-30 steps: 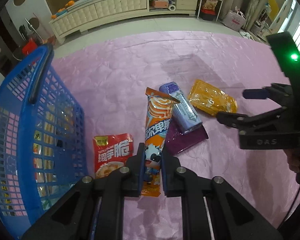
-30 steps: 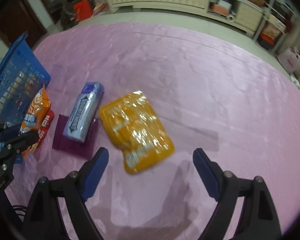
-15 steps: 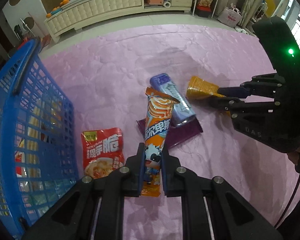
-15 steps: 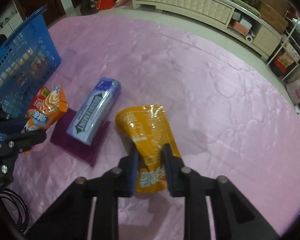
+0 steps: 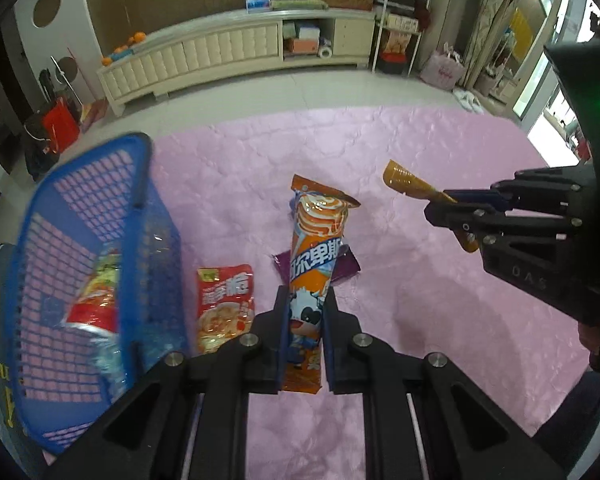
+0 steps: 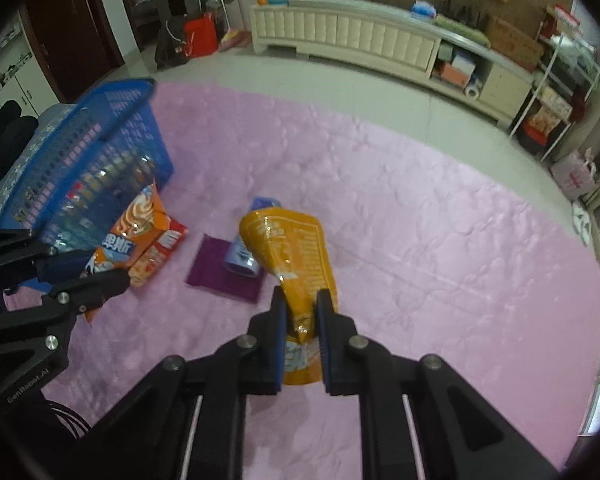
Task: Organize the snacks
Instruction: 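Carry the orange bar and orange bag over the basket and open both tools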
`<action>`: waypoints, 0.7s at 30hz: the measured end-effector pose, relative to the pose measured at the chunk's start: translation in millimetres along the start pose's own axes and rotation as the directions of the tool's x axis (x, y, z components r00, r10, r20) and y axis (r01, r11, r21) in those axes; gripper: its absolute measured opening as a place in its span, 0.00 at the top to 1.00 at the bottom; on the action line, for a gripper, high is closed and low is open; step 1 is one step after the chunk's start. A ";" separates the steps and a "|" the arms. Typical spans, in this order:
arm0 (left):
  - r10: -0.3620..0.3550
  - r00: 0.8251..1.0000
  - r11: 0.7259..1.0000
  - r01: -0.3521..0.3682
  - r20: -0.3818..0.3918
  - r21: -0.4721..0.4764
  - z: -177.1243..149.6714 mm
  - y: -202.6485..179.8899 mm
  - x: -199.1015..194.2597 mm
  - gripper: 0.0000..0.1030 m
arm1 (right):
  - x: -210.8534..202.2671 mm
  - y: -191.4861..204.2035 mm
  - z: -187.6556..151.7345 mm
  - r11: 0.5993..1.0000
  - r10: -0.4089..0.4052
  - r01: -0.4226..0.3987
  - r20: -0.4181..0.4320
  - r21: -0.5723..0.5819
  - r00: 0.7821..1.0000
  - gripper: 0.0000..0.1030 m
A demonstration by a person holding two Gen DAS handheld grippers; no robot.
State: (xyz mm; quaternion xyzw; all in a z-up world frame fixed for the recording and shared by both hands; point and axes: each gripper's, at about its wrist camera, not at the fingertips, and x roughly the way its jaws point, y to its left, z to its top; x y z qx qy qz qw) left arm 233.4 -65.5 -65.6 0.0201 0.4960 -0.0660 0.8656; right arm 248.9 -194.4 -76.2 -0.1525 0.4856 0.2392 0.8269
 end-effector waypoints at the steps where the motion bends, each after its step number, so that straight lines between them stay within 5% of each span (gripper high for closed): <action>1: 0.000 1.000 1.000 0.000 0.014 -0.005 -0.6 2.1 -9.2 0.88 | -5.1 1.5 4.6 1.000 0.000 0.000 0.009 0.000 1.000 0.83; 9: 0.039 0.995 0.999 -0.037 0.089 -0.019 -10.6 40.1 -70.3 0.88 | -51.8 46.0 19.3 0.998 0.056 -0.058 0.100 0.015 0.993 0.83; 15: 0.059 0.993 0.996 -0.052 0.097 -0.073 -22.5 77.1 -81.4 0.88 | -57.4 74.4 34.8 0.986 0.154 -0.160 0.098 0.051 0.983 0.83; 21: 0.074 0.993 0.991 -0.064 0.087 -0.118 -33.0 107.9 -89.8 0.88 | -55.4 109.0 49.2 0.986 0.161 -0.163 0.092 0.020 0.983 0.83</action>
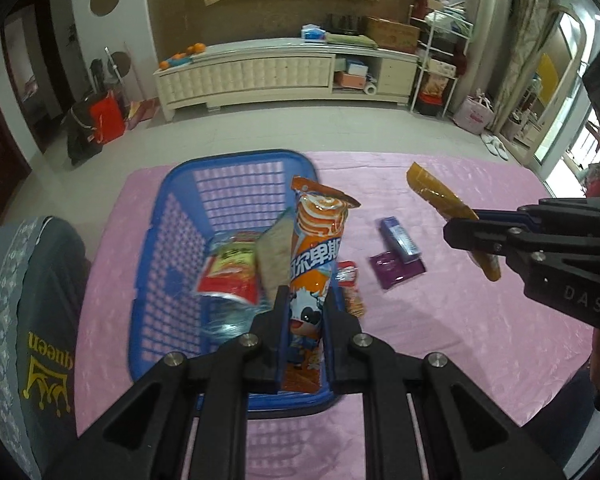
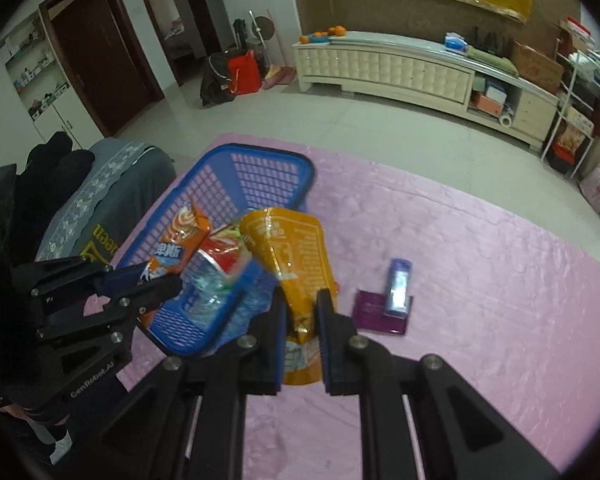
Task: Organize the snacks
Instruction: 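Carry the orange bar and orange bag over the basket and open both tools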
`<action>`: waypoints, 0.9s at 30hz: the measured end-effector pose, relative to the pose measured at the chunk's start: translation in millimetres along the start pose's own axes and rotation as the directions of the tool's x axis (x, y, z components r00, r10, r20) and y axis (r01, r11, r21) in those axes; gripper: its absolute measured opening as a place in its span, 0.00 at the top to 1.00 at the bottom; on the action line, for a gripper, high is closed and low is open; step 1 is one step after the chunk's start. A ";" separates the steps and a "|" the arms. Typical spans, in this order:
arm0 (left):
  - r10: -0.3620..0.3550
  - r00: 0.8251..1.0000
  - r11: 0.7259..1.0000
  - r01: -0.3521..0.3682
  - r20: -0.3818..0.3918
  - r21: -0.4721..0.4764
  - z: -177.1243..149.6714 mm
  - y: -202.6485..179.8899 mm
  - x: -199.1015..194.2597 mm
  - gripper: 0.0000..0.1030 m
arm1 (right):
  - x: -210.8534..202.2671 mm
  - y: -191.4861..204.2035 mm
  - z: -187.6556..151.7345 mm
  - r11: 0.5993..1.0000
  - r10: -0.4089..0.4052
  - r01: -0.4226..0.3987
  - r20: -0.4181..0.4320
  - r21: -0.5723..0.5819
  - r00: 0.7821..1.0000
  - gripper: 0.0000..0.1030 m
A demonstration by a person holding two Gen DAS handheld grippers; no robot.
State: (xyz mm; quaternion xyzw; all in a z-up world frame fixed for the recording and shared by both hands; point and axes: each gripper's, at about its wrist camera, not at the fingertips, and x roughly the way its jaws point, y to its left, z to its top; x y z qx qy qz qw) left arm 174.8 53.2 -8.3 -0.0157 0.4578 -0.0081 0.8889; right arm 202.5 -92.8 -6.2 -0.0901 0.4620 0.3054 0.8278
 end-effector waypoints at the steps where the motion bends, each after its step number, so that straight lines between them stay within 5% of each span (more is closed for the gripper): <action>1: 0.004 1.000 1.000 -0.004 -0.003 -0.001 -0.5 5.4 -0.1 0.88 | 2.5 5.3 1.0 1.000 -0.003 0.003 -0.004 -0.005 1.000 0.83; 18: 0.014 0.995 0.996 -0.023 -0.102 -0.090 -20.2 73.7 37.1 0.87 | 55.5 61.5 10.5 0.995 0.006 -0.015 -0.088 -0.102 0.996 0.83; 20: 0.026 0.992 0.993 -0.040 -0.123 -0.108 -23.7 76.9 41.0 0.79 | 54.3 63.3 9.5 0.994 0.005 -0.014 -0.090 -0.108 0.996 0.83; 22: 0.019 0.990 0.990 -0.038 -0.138 -0.135 -26.7 82.5 41.8 0.48 | 53.6 66.7 9.5 0.994 0.004 -0.014 -0.089 -0.109 0.996 0.83; 27: 0.016 0.995 0.990 -0.029 -0.097 -0.138 -32.0 86.1 23.9 0.41 | 47.8 70.0 8.7 0.995 0.000 -0.008 -0.084 -0.102 0.996 0.83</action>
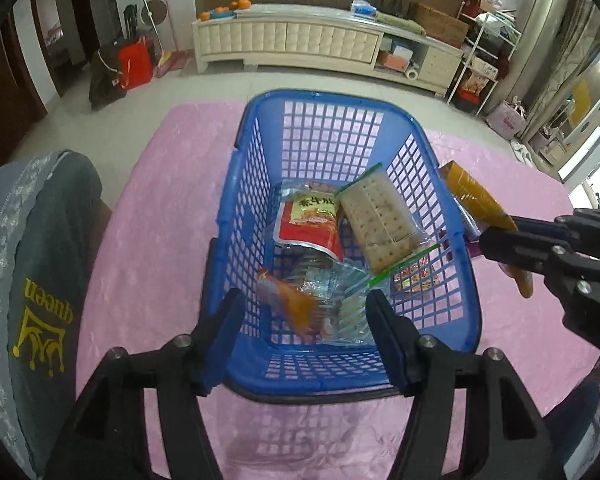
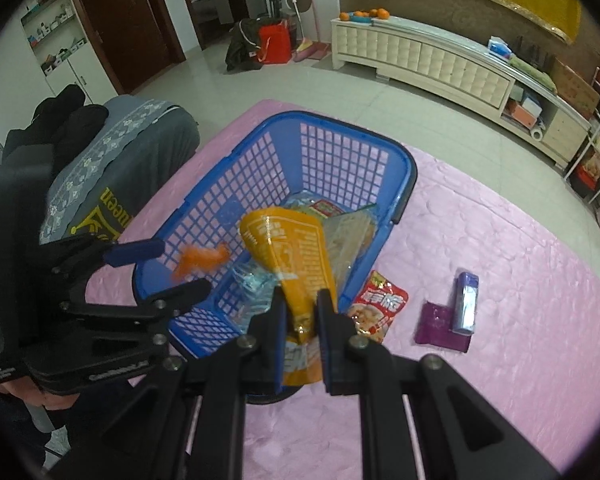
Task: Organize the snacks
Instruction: 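Carry the orange bar and orange bag over the basket and open both tools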
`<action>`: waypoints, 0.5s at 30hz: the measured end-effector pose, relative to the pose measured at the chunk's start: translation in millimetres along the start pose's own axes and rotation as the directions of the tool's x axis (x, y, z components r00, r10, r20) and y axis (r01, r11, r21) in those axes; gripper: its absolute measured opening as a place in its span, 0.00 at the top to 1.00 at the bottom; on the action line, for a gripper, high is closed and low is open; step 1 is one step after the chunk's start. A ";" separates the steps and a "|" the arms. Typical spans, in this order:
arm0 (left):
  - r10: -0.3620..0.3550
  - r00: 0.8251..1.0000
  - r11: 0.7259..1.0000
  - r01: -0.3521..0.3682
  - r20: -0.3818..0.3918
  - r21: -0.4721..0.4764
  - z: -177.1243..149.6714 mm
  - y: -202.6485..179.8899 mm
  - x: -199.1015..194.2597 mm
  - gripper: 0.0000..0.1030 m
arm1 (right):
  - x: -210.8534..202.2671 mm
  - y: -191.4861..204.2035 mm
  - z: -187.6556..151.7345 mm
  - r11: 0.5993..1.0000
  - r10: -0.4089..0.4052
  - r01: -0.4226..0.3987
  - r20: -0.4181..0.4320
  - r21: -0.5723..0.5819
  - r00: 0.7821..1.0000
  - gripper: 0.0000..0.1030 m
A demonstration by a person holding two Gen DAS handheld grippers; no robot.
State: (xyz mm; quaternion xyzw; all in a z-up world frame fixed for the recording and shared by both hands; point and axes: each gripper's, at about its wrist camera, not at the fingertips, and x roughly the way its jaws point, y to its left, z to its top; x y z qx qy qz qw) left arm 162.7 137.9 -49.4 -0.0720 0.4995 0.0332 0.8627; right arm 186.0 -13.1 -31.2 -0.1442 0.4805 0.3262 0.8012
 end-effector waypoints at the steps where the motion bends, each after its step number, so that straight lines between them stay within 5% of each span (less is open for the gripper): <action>1: 0.003 1.000 1.000 -0.003 0.006 0.005 0.6 1.8 -3.5 0.40 | -1.4 0.9 0.1 1.000 0.002 -0.002 0.001 0.004 1.000 0.83; 15: 0.048 0.996 0.998 -0.050 0.078 0.027 -12.0 20.2 -40.9 0.32 | 0.1 40.9 10.4 0.999 0.015 -0.016 -0.001 -0.040 1.000 0.83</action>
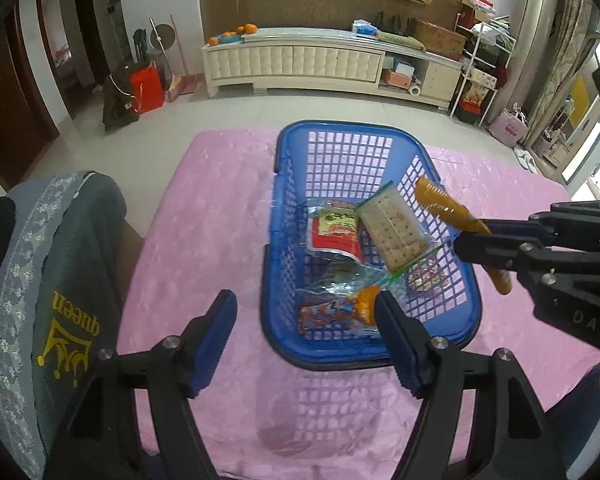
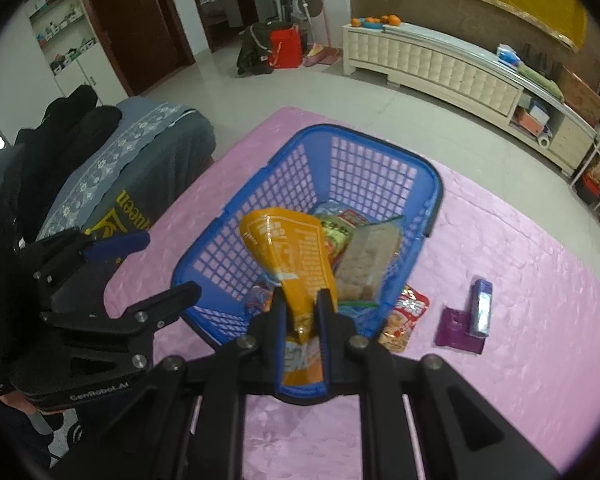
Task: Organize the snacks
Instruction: 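Carry the orange bar and orange bag over the basket and open both tools, then withdraw both tools from the basket toward the purple gum box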
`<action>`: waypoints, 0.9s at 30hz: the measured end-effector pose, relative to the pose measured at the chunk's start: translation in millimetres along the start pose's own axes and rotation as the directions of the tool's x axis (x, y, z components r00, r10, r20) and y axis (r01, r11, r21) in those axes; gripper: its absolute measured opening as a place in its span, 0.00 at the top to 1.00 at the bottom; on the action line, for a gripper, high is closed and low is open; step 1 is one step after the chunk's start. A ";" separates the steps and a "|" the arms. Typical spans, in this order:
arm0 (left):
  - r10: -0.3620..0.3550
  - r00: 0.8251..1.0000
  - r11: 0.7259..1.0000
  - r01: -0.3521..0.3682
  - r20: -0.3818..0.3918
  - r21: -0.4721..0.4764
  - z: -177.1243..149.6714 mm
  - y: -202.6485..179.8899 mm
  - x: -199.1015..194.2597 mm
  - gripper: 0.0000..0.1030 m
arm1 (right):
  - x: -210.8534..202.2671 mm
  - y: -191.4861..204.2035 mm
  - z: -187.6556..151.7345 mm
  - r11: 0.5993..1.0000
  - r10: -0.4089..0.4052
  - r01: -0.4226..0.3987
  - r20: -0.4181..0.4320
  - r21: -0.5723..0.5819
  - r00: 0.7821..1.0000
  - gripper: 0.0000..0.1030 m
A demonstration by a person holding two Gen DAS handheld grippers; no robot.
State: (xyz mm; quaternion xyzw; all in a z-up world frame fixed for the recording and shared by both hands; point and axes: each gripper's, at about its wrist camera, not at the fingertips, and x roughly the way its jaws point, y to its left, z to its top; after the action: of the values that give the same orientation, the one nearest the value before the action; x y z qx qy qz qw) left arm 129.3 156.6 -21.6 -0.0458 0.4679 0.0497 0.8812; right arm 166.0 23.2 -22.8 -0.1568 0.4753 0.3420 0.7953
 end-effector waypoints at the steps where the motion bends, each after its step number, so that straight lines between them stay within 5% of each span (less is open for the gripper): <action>1: 0.002 1.000 1.000 -0.002 0.001 0.000 -0.2 2.2 -0.6 0.32 | 3.4 4.1 0.6 1.000 -0.004 0.004 -0.005 -0.013 1.000 0.83; 15: 0.005 1.000 0.997 -0.007 -0.029 -0.075 -13.1 49.8 19.3 0.32 | 54.4 40.4 6.0 0.989 -0.055 0.039 -0.109 -0.140 0.993 0.82; 18: 0.000 0.999 0.995 -0.003 -0.034 -0.101 -12.3 57.2 23.6 0.32 | 63.7 42.5 6.5 0.987 -0.068 0.046 -0.146 -0.152 0.987 0.68; 20: -0.008 0.999 0.993 0.004 -0.036 -0.119 -13.2 60.7 25.0 0.32 | 67.5 41.1 7.5 0.991 -0.038 0.015 -0.169 -0.137 0.985 0.42; 22: -0.012 0.999 0.992 0.008 -0.034 -0.127 -14.4 61.0 24.6 0.32 | 63.8 40.1 6.0 0.992 -0.017 -0.003 -0.151 -0.126 0.988 0.28; 27: 0.001 0.999 0.994 -0.004 -0.036 -0.105 -16.6 52.2 21.6 0.32 | 53.0 31.9 3.4 0.995 -0.022 0.010 -0.127 -0.098 0.992 0.25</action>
State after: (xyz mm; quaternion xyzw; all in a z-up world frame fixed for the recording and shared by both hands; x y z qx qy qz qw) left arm 121.0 207.2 -50.6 -0.0926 0.4805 0.0747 0.8689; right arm 162.7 68.9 -64.5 -0.2208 0.5067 0.3476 0.7574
